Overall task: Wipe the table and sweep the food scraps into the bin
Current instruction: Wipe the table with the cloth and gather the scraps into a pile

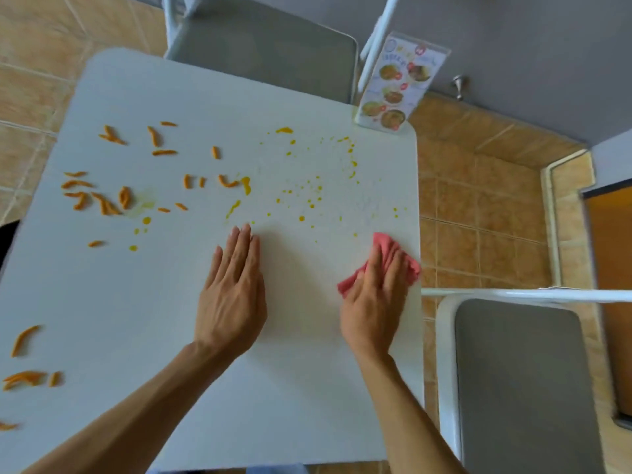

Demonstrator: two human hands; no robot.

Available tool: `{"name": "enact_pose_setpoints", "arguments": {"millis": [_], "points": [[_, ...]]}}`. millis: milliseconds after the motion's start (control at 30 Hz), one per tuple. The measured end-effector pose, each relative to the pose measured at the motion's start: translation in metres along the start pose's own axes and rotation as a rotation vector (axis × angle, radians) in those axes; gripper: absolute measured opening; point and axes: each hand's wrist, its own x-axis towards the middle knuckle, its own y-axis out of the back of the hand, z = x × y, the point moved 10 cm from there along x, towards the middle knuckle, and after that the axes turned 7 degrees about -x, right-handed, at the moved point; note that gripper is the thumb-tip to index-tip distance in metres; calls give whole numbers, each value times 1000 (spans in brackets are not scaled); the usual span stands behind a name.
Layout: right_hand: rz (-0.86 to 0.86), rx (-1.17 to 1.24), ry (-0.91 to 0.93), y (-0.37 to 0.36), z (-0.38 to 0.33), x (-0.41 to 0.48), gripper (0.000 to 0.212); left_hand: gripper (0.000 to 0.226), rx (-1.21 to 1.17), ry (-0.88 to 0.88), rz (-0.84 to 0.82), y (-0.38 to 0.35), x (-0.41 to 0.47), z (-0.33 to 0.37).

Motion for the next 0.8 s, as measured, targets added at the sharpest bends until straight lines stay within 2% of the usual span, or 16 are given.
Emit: {"name": "enact_pose_setpoints", "arguments": {"millis": [33, 67, 167, 200, 233, 267, 367, 400, 433, 533, 567, 600, 633, 733, 767, 800], "points": [[-19, -7, -73, -2, -5, 2, 56, 53, 16, 11, -1, -5, 6, 2], [-64, -4, -34, -6, -19, 3, 60, 54, 38, 29, -3, -10, 11, 2], [-225, -75, 597, -13, -66, -3, 65, 58, 113, 73, -14, -17, 13, 0], [-249, -89, 695, -12, -60, 7, 65, 58, 122, 74, -14, -17, 12, 0], [-246, -107, 666, -13, -44, 25, 65, 58, 129, 71, -14, -16, 12, 2], [-215, -118, 518, -16, -22, 52, 64, 58, 136, 72, -15, -16, 13, 2], [-153, -95, -84, -28, 20, 102, 65, 59, 155, 92, -7, -14, 14, 3], [-128, -72, -123, -28, 6, 106, 65, 59, 160, 95, -6, -14, 14, 2], [-123, -44, -30, -31, -18, 109, 64, 59, 165, 96, -6, -14, 13, 2], [-147, -40, 736, -35, -85, 96, 59, 59, 169, 94, -5, -14, 13, 2], [-167, -33, 886, -31, -85, 101, 58, 59, 171, 96, -4, -13, 14, 1], [-169, -48, 897, -32, -74, 115, 56, 59, 170, 98, -4, -13, 14, 2], [-134, -58, 777, -34, -58, 136, 56, 59, 166, 99, -4, -13, 14, 2], [-2, -40, 135, -34, -29, 164, 55, 59, 165, 99, -6, -14, 13, 3], [7, -21, 68, -36, -41, 160, 55, 59, 168, 101, -7, -14, 13, 4], [10, -10, 113, -37, -57, 158, 56, 59, 170, 105, -9, -13, 14, 3]]}}
